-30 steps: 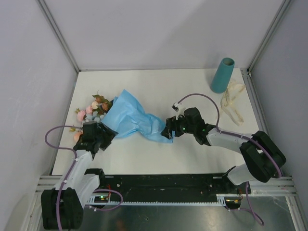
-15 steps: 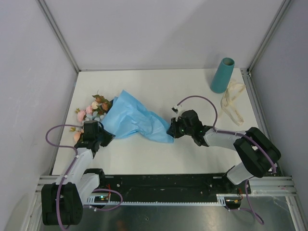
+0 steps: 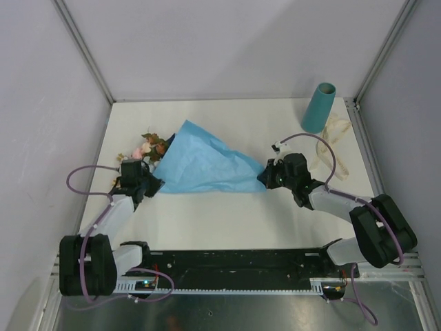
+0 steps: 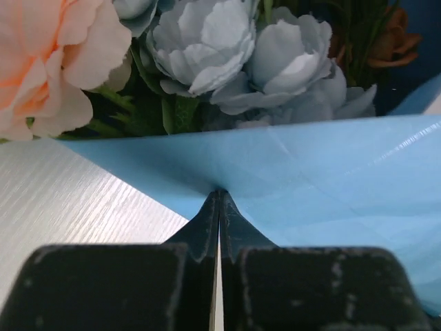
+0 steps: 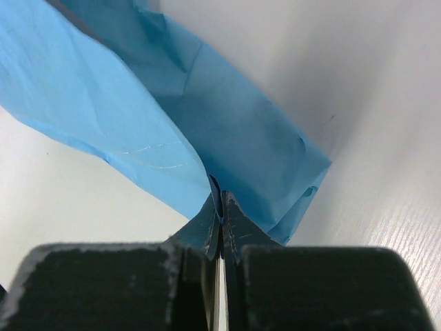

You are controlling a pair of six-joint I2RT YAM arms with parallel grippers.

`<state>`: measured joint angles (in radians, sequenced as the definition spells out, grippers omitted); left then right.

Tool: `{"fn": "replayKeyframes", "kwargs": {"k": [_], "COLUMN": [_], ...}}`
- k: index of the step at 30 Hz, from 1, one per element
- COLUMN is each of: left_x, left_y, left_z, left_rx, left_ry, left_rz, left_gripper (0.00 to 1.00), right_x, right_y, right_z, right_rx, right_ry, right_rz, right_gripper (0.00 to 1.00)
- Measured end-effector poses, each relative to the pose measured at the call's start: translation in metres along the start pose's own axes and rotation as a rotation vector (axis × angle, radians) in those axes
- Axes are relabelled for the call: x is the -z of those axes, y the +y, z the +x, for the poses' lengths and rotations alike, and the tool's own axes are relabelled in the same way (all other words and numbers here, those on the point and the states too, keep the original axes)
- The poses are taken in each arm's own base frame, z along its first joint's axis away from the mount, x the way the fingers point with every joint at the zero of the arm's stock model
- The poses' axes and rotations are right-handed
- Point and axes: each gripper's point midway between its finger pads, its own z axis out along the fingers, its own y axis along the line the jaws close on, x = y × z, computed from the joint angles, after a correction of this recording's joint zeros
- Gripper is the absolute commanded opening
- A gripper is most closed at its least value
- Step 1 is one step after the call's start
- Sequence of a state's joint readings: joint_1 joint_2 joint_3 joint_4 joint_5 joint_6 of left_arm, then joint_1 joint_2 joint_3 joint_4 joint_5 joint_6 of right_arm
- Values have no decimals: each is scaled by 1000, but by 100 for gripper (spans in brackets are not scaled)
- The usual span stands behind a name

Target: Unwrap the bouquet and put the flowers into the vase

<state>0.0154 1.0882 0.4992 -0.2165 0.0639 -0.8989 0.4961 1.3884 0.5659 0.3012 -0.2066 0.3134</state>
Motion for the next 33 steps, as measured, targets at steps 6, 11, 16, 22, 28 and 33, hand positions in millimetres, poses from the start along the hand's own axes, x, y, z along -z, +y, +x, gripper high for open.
{"fn": "replayKeyframes", "kwargs": {"k": [6,11,16,22,28,33], "left_x": [-23,-22,2,50,84,97], "left_y": [3,-10,-37,-71,-74,-72], "left_z": [9,0,-20,-45,-46,-41], "left_rx": [30,26,-2,-70,-161,-266], "left_ry": [61,42,-29,-130,-172,-151], "left_rz": [-26,8,96,215,262,256], "left_gripper": [0,3,21,36,57,88], "right_x": [0,1,11,34,48,53], "right_y": [2,9,20,32,48,57], "right_z": [-5,-4,1,-7,-11,-14], "right_rx": [-22,-28,-31,-49,-47,-74], "right_ry": [-22,-14,27,40,47,59], "right_rz": [-23,-60,-128,-230,-333,-387], "right_gripper": [0,9,26,38,54,54]}}
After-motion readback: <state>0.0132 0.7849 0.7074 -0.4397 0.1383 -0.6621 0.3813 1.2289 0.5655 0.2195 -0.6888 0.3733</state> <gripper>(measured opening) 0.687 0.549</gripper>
